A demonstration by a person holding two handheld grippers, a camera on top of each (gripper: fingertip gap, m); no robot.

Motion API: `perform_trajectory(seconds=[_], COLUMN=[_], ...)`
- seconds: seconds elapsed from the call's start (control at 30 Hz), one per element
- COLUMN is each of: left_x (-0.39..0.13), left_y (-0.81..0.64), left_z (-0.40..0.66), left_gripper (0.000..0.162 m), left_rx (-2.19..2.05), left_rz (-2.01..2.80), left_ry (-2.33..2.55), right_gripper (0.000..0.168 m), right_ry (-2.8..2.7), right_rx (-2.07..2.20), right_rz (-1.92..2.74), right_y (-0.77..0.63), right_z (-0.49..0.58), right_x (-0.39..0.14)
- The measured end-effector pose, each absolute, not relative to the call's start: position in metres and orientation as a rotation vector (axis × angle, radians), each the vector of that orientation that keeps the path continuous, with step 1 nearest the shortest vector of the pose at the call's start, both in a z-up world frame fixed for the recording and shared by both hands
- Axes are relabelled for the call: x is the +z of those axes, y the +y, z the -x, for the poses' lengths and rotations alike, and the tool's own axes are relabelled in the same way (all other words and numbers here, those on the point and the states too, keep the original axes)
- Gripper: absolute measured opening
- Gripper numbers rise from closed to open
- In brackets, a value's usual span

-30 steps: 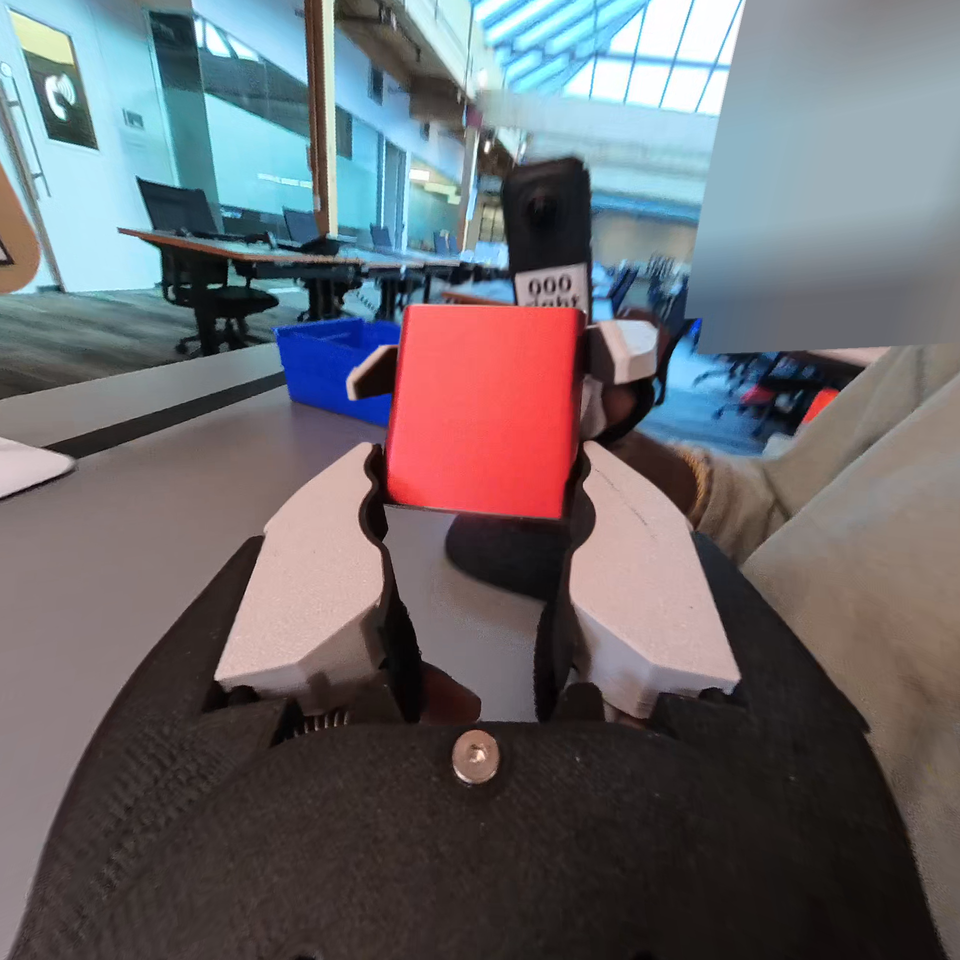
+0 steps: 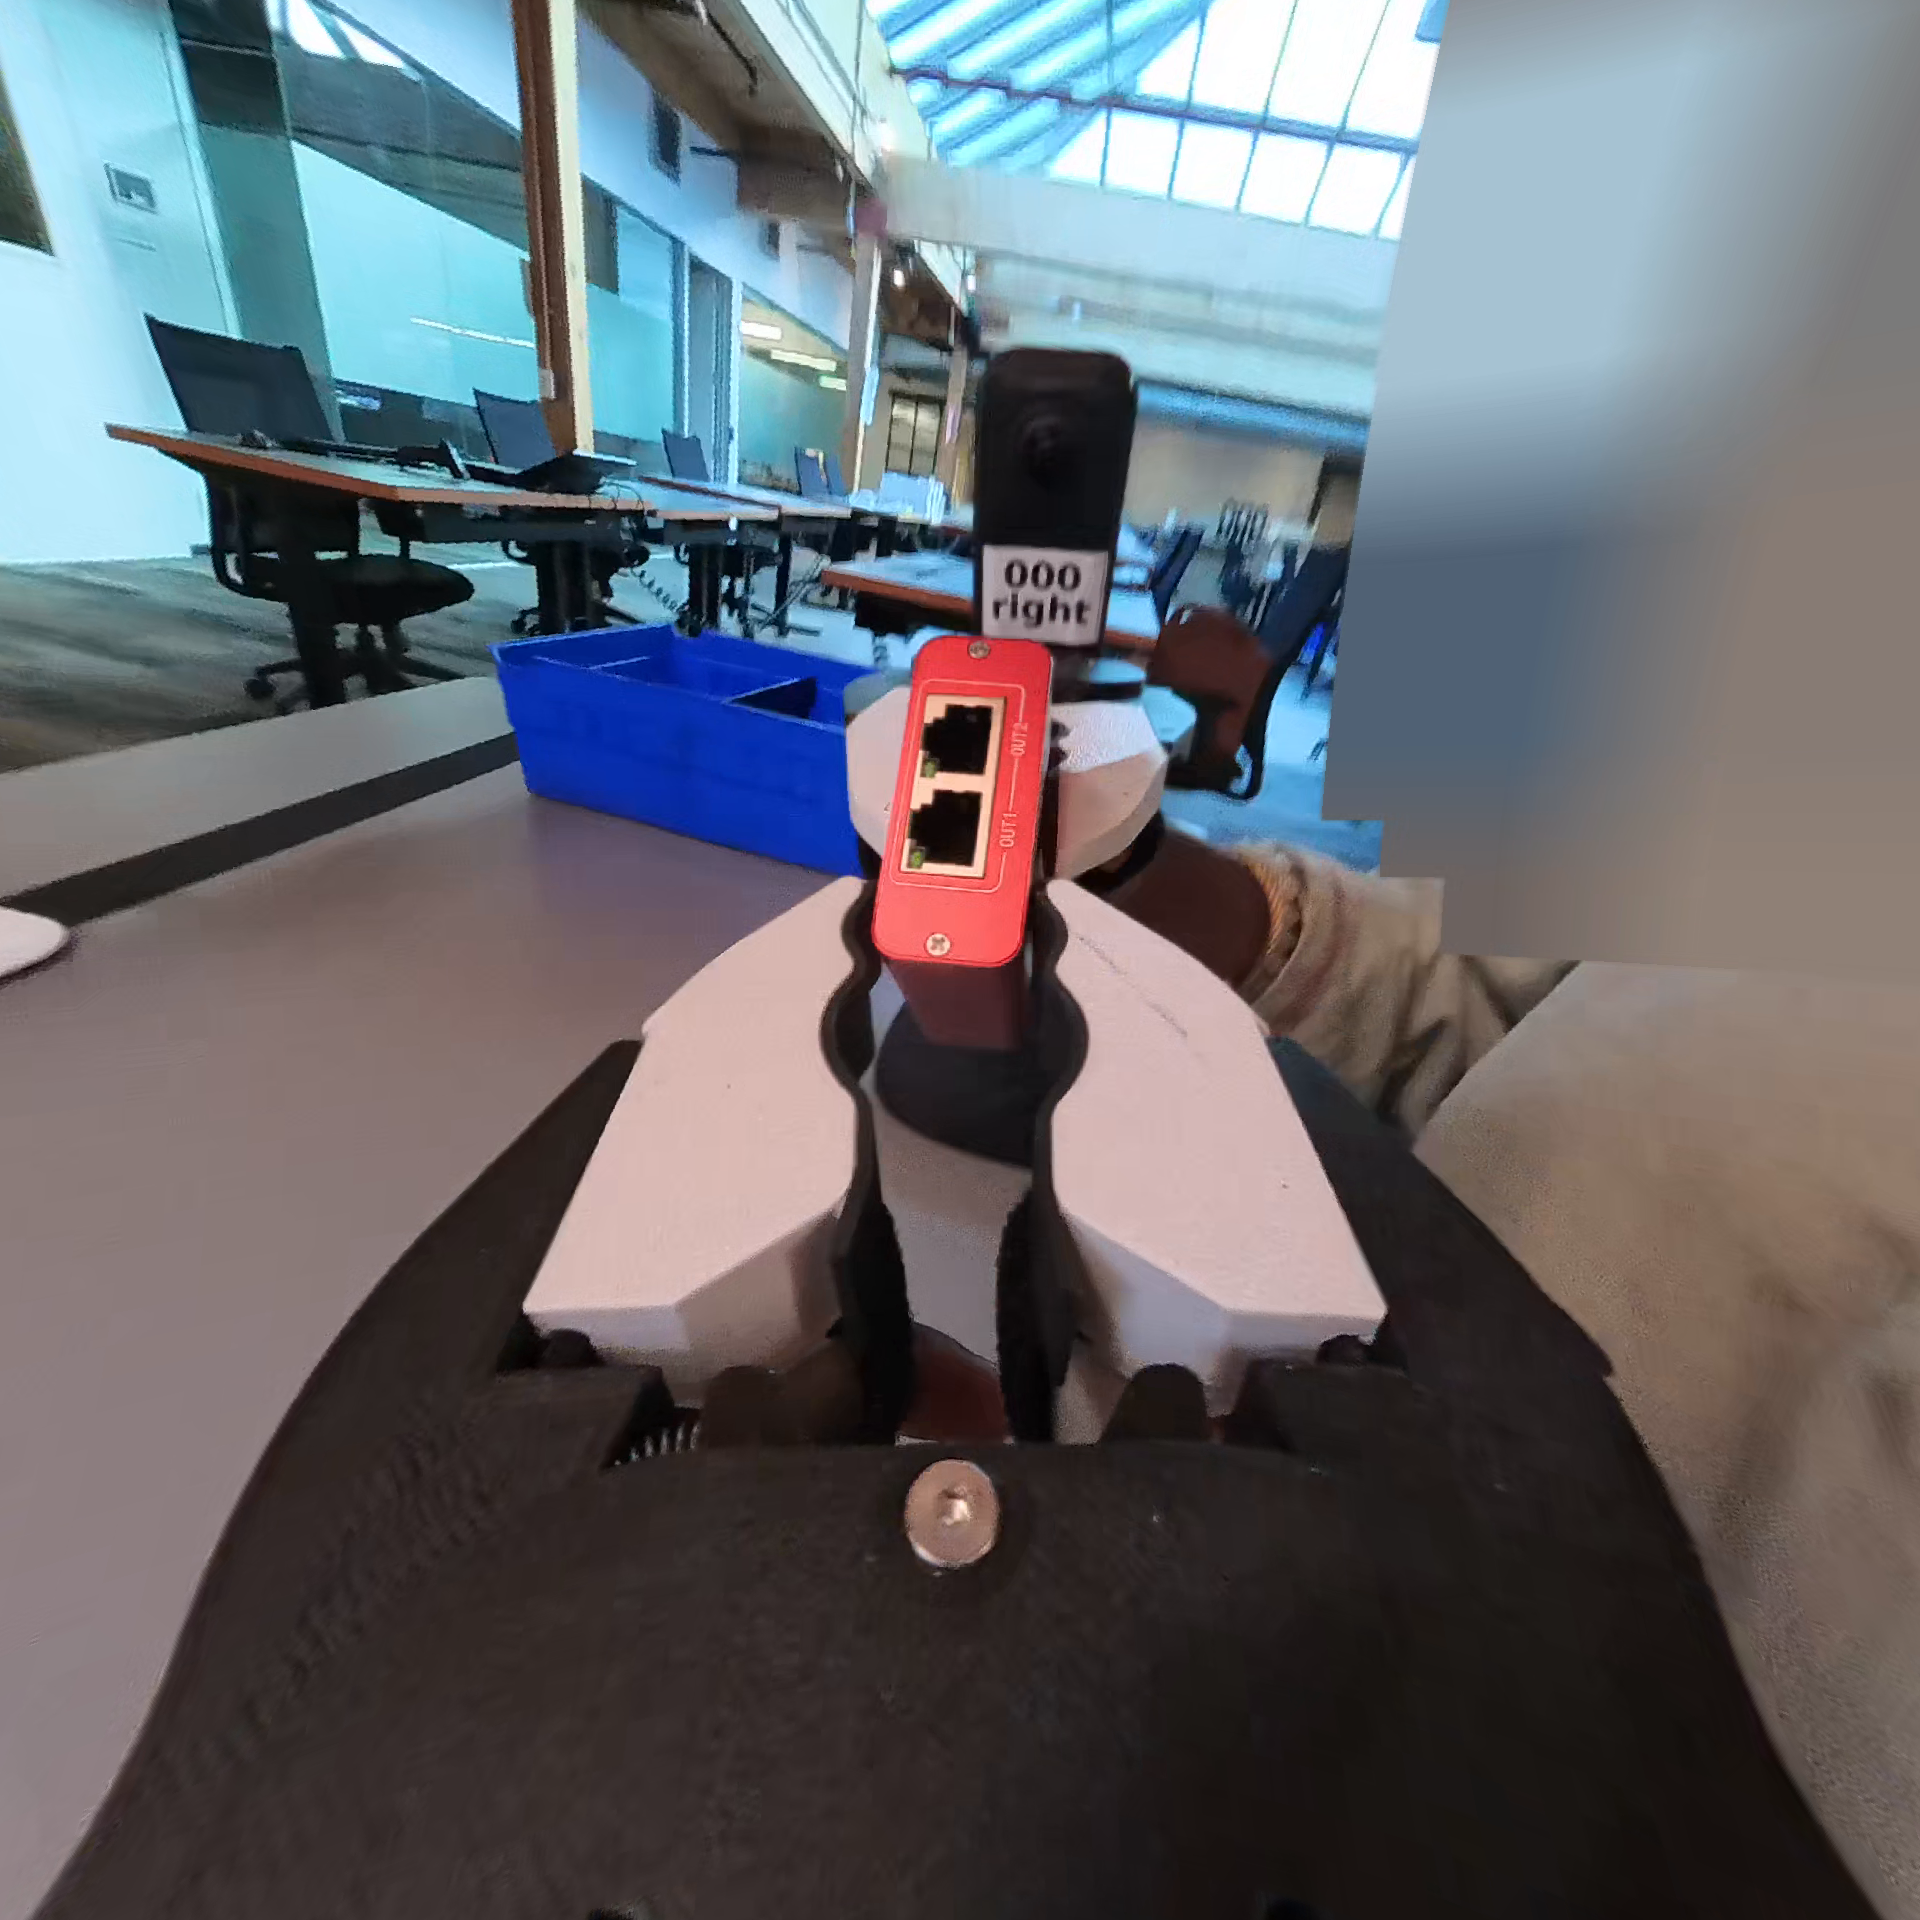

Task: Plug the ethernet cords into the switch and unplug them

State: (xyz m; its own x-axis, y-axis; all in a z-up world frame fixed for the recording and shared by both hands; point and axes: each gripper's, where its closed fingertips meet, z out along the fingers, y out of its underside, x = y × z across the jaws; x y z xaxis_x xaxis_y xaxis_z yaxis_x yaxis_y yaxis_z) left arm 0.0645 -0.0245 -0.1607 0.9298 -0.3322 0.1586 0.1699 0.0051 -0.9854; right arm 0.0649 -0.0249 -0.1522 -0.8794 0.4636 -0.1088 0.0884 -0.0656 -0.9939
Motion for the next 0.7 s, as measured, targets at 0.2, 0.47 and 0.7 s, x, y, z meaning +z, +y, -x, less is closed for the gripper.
perform_trajectory(seconds=[0.2, 0.47, 0.7], left_x=[-0.178, -0.217, -0.256], left_y=[-0.022, -0.015, -0.008], left_z=[-0.067, -0.059, -0.055], left_gripper=[0.026, 0.026, 0.027], left_rx=[-0.194, -0.176, -0.198], left_rz=[1.695, 1.903, 2.021], left_ry=[0.382, 0.619, 0.673], right_gripper=[0.029, 0.028, 0.027], right_ry=[-2.145, -2.195, -2.272], right_rx=[1.708, 1.356, 1.163], right_rz=[0.615, 0.709, 0.813], right_y=[-0.02, -0.01, 0.0], right_z=[-0.068, -0.061, -0.06], right_x=[-0.188, -0.22, -0.263])
